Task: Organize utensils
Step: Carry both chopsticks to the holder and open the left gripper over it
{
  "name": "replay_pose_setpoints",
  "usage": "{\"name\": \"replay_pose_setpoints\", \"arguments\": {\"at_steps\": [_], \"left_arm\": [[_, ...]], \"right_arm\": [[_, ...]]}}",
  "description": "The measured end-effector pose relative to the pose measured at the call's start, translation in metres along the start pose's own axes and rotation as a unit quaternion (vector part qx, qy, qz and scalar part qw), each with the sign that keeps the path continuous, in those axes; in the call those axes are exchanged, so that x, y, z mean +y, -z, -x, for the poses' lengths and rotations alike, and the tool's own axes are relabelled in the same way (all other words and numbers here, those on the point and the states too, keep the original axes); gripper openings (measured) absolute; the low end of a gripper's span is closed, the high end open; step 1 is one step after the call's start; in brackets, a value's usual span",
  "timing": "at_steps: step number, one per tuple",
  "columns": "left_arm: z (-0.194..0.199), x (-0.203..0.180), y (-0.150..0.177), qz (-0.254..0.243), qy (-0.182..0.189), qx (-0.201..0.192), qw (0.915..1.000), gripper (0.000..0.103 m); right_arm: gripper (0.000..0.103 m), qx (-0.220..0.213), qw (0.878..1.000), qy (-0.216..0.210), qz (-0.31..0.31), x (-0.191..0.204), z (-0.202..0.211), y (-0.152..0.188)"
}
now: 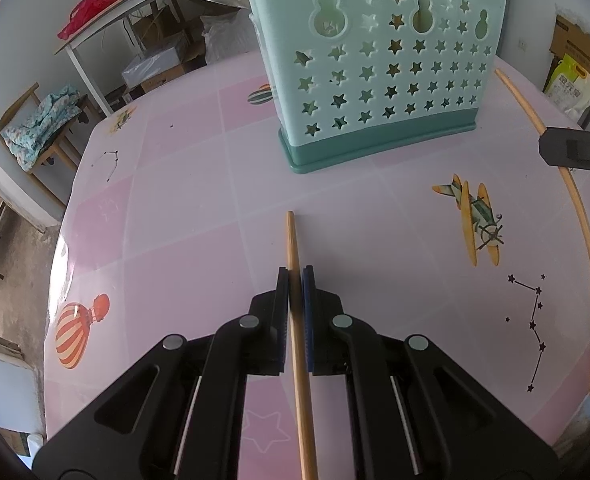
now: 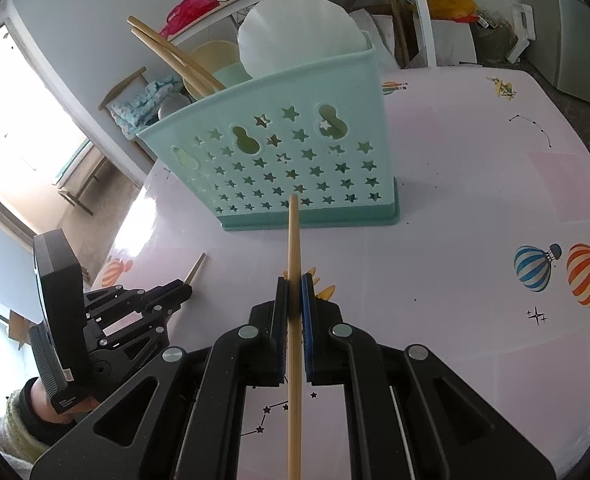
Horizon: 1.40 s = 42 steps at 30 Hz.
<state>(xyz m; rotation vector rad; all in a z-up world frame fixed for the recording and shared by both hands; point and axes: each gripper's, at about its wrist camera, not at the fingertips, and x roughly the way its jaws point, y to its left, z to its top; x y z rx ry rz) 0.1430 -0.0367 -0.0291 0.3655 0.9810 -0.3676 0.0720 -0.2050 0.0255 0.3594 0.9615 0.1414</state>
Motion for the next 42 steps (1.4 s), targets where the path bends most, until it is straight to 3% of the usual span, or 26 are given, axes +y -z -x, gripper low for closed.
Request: {"name": "replay_pose_setpoints", "arguments": {"at_steps": [3,7,10,16,20,26,29,32,38,42], "left_arm": [[0.0,0.003,0.0,0.003,0.006,-0.001,1.0,0.005],[0.006,0.026,-0.002,0.058,0.068,-0.011,0.996,0.005],[0.028,0.044,-0.006,0.09,0.104,-0.048,0.9893,0.004],[0.106,0.077,-0.025,0.136,0.165,-0.168,0.9622,0.004],[0.156,0.094,-0.047,0.156,0.193,-0.254,0.935,0.004],[0.202,0.098,-0.09,0.157,0.21,-0.354,0.8975,0.004],[0.212,0.092,-0.113,0.15,0.203,-0.391,0.8849,0.004],[0.208,0.082,-0.131,0.15,0.194,-0.399,0.8837,0.004],[0.156,0.061,-0.149,0.147,0.162,-0.364,0.9053,0.004],[0.125,0.058,-0.14,0.16,0.177,-0.328,0.9141,0.005]], "right_arm": [[0.007,-0.003,1.0,-0.001,-0.001,-0.001,0.003,0.001],[0.007,-0.012,1.0,-0.002,-0.004,-0.003,0.01,-0.001],[0.007,-0.024,1.0,-0.004,-0.007,-0.004,0.018,-0.003],[0.007,-0.045,0.999,-0.012,-0.012,-0.009,0.031,-0.007],[0.007,-0.054,0.998,-0.015,-0.014,-0.013,0.036,-0.01],[0.007,-0.066,0.998,-0.017,-0.019,-0.018,0.044,-0.01],[0.007,-0.07,0.997,-0.017,-0.021,-0.02,0.048,-0.01],[0.007,-0.073,0.997,-0.016,-0.023,-0.022,0.05,-0.01],[0.007,-0.077,0.997,-0.015,-0.026,-0.025,0.053,-0.01],[0.007,-0.075,0.997,-0.014,-0.025,-0.024,0.053,-0.01]]}}
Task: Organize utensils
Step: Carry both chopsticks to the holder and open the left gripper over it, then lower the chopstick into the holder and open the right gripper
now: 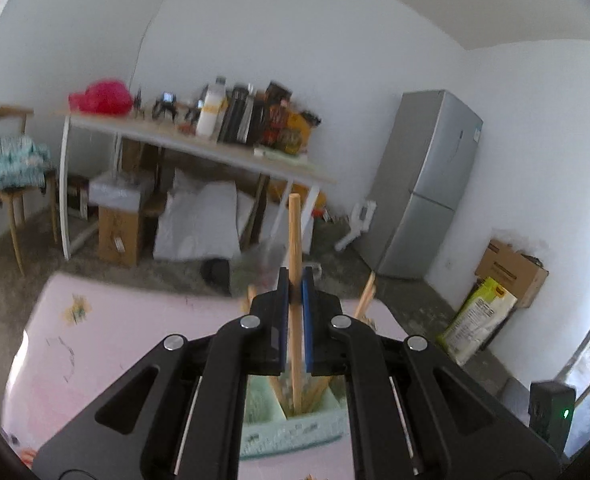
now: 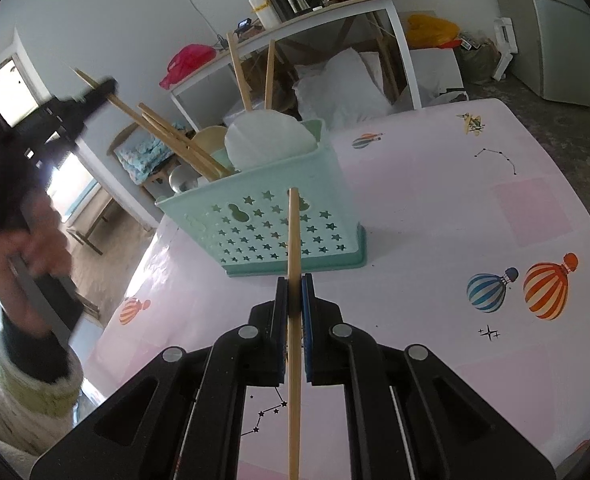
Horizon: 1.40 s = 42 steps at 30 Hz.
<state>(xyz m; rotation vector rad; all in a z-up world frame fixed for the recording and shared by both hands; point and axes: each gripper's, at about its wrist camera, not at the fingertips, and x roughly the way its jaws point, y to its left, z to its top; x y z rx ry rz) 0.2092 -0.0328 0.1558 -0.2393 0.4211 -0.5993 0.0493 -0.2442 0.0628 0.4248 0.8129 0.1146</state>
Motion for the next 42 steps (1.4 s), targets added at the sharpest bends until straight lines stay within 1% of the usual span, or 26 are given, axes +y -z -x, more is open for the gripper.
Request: {"name": "replay_pose_setpoints", "arguments": {"at_steps": [2,4,6,8,10,11,12,14,18,21,23,28,30,31,33,35,37,42], "left_arm": [[-0.001,0.006,0.01,0.012,0.0,0.012,0.9998,0.005],[0.005,0.013,0.016,0.019,0.003,0.014,0.9997,0.011],[0.013,0.018,0.02,0.022,-0.002,0.011,0.9997,0.035],[0.023,0.022,0.024,0.02,-0.008,0.009,0.9997,0.045],[0.033,0.024,0.028,0.017,-0.013,0.01,0.9997,0.053],[0.039,0.024,0.029,0.016,-0.015,0.01,0.9997,0.06],[0.046,0.027,0.033,0.015,-0.019,0.009,0.9997,0.064],[0.056,0.028,0.039,0.011,-0.025,0.013,0.9995,0.069],[0.073,0.036,0.058,0.005,-0.05,0.037,0.998,0.082],[0.084,0.042,0.075,0.004,-0.07,0.058,0.9959,0.086],[0.092,0.046,0.085,0.006,-0.087,0.068,0.9939,0.089],[0.109,0.055,0.104,0.016,-0.126,0.077,0.9889,0.094],[0.113,0.055,0.11,0.02,-0.15,0.076,0.9855,0.095],[0.115,0.055,0.112,0.024,-0.164,0.074,0.9833,0.095],[0.119,0.058,0.117,0.033,-0.179,0.073,0.9806,0.095],[0.119,0.06,0.119,0.039,-0.183,0.079,0.9792,0.095],[0.118,0.061,0.119,0.041,-0.188,0.083,0.9777,0.095],[0.115,0.06,0.12,0.035,-0.203,0.085,0.9749,0.095]], "right_arm": [[0.007,0.0,1.0,0.002,0.001,0.001,0.0,-0.001],[0.007,-0.002,1.0,0.003,0.003,0.002,0.0,-0.001],[0.007,-0.005,1.0,0.004,0.005,0.004,0.002,-0.003],[0.007,-0.01,1.0,0.005,0.007,0.006,0.004,-0.006],[0.007,-0.018,1.0,0.004,0.011,0.009,0.008,-0.01],[0.007,-0.025,1.0,0.002,0.014,0.012,0.011,-0.013],[0.007,-0.034,0.999,-0.001,0.019,0.016,0.016,-0.017],[0.007,-0.051,0.998,-0.006,0.03,0.022,0.024,-0.025],[0.007,-0.104,0.993,-0.016,0.059,0.043,0.045,-0.051],[0.007,-0.147,0.985,-0.024,0.085,0.062,0.059,-0.077],[0.007,-0.164,0.981,-0.026,0.097,0.071,0.065,-0.09],[0.007,-0.192,0.973,-0.036,0.126,0.095,0.072,-0.122],[0.007,-0.201,0.97,-0.036,0.13,0.101,0.072,-0.132],[0.007,-0.207,0.969,-0.034,0.132,0.103,0.072,-0.137],[0.007,-0.218,0.966,-0.019,0.138,0.106,0.068,-0.145],[0.007,-0.22,0.965,-0.011,0.142,0.107,0.059,-0.147],[0.007,-0.212,0.967,-0.007,0.142,0.105,0.045,-0.145],[0.007,-0.172,0.975,0.008,0.138,0.09,0.004,-0.128]]}}
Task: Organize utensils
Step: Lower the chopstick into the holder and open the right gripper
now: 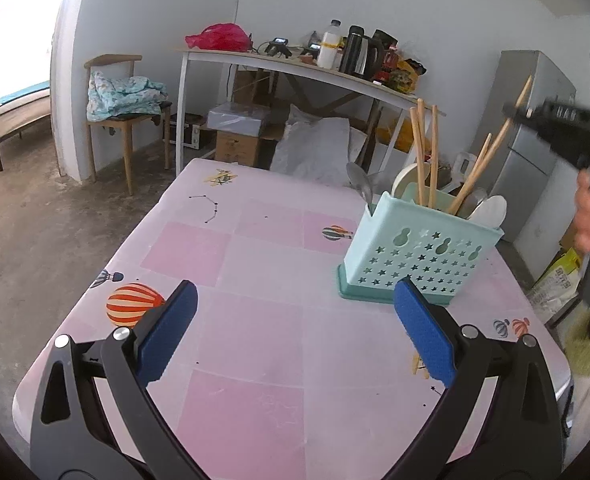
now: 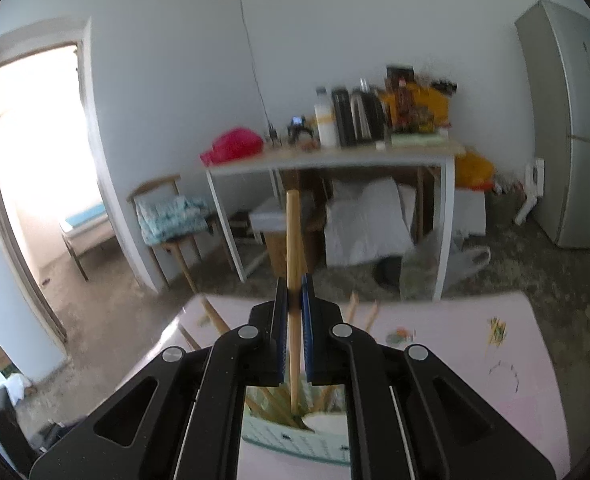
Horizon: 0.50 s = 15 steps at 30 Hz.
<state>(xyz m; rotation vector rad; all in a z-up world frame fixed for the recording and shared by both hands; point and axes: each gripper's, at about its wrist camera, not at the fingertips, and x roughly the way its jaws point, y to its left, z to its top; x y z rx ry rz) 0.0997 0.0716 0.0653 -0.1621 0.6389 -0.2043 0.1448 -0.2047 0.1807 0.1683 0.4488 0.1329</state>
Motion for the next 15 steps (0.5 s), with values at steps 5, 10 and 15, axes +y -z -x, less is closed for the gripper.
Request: {"name": "replay_pose_setpoints", "arguments": {"at_steps": [5,10,15], "left_arm": [[-0.002,-0.009,-0.001,-0.024,-0.023,-0.002,0.9994,0.095],[-0.001,-0.019,-0.004,-0.045,-0.036,-0.008,0.9983,0.095],[0.002,-0.031,-0.005,-0.068,-0.05,-0.011,0.9964,0.095]], "right_arm": [[0.031,0.013,1.0,0.003,-0.021,-0.015,0.006,0.02],[0.044,-0.026,0.999,0.021,-0.038,-0.029,0.053,0.027],[0.057,-0.05,0.996,0.047,-0.049,-0.033,0.103,0.054]]}}
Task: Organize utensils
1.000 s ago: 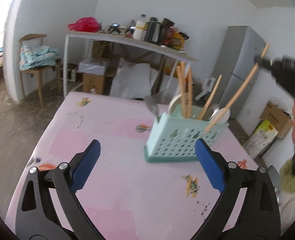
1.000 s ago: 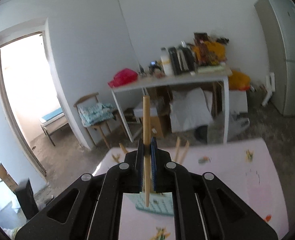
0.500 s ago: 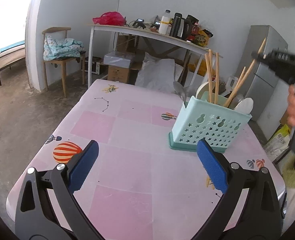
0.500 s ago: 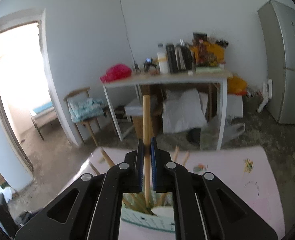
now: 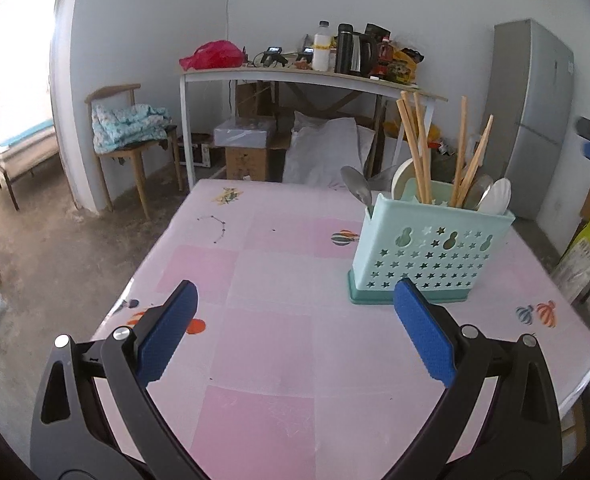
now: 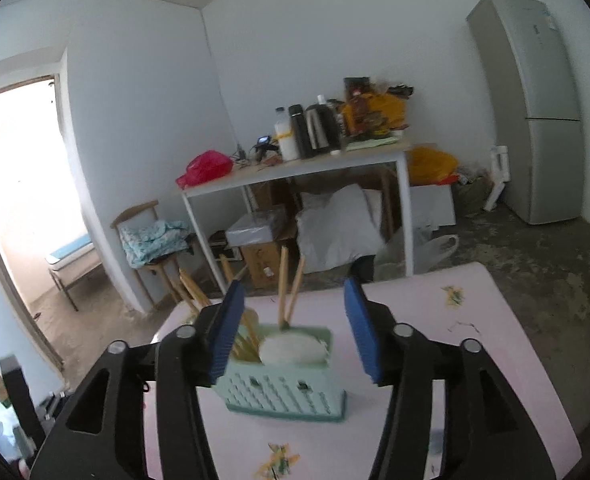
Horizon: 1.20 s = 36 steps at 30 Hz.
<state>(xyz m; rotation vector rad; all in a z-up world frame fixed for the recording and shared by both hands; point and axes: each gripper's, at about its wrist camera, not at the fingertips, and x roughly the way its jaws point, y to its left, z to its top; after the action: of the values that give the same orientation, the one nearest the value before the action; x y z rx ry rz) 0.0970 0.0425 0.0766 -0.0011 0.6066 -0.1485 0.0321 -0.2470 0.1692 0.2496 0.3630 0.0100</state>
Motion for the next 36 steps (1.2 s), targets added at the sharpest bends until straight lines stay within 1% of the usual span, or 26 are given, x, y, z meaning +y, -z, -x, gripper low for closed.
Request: {"name": "replay_pose_setpoints", "arguments": {"at_steps": [2,4,5,6,8,10,12,14,16,21,27,36], "left_arm": [[0.0,-0.007,0.0,-0.018,-0.01,0.004,0.9998,0.095],[-0.001,-0.012,0.001,-0.028,-0.017,0.013,0.9994,0.095],[-0.002,-0.014,0.002,-0.031,-0.019,0.016,0.9992,0.095],[-0.002,-0.017,0.003,-0.033,-0.025,0.022,0.9989,0.095],[-0.004,-0.02,0.005,-0.034,-0.04,0.028,0.9982,0.095],[-0.005,-0.024,0.009,-0.03,-0.052,0.033,0.9976,0.095],[-0.006,-0.024,0.01,-0.027,-0.061,0.038,0.9971,0.095],[-0.006,-0.024,0.011,-0.025,-0.066,0.039,0.9968,0.095],[-0.005,-0.025,0.011,-0.025,-0.07,0.036,0.9966,0.095],[-0.003,-0.025,0.01,-0.032,-0.082,0.027,0.9958,0.095],[-0.006,-0.016,0.009,-0.024,-0.098,0.031,0.9944,0.095],[-0.01,-0.004,0.006,-0.01,-0.109,0.038,0.9933,0.095]], "right_arm": [[0.067,0.004,1.0,0.021,0.005,0.002,0.008,0.014],[0.073,0.022,0.998,0.058,0.016,0.008,0.011,0.036],[0.076,0.037,0.995,0.084,0.023,0.012,0.009,0.049],[0.078,0.05,0.993,0.101,0.028,0.015,0.006,0.057],[0.081,0.089,0.985,0.14,0.041,0.024,-0.002,0.082],[0.082,0.12,0.977,0.17,0.052,0.029,-0.009,0.103],[0.083,0.14,0.97,0.19,0.06,0.035,-0.015,0.117],[0.087,0.146,0.967,0.199,0.061,0.037,-0.015,0.123],[0.087,0.147,0.965,0.205,0.064,0.037,-0.015,0.126],[0.088,0.145,0.962,0.222,0.065,0.033,-0.018,0.119],[0.088,0.144,0.958,0.239,0.062,0.026,-0.02,0.118],[0.088,0.143,0.957,0.245,0.057,0.023,-0.02,0.117]]}}
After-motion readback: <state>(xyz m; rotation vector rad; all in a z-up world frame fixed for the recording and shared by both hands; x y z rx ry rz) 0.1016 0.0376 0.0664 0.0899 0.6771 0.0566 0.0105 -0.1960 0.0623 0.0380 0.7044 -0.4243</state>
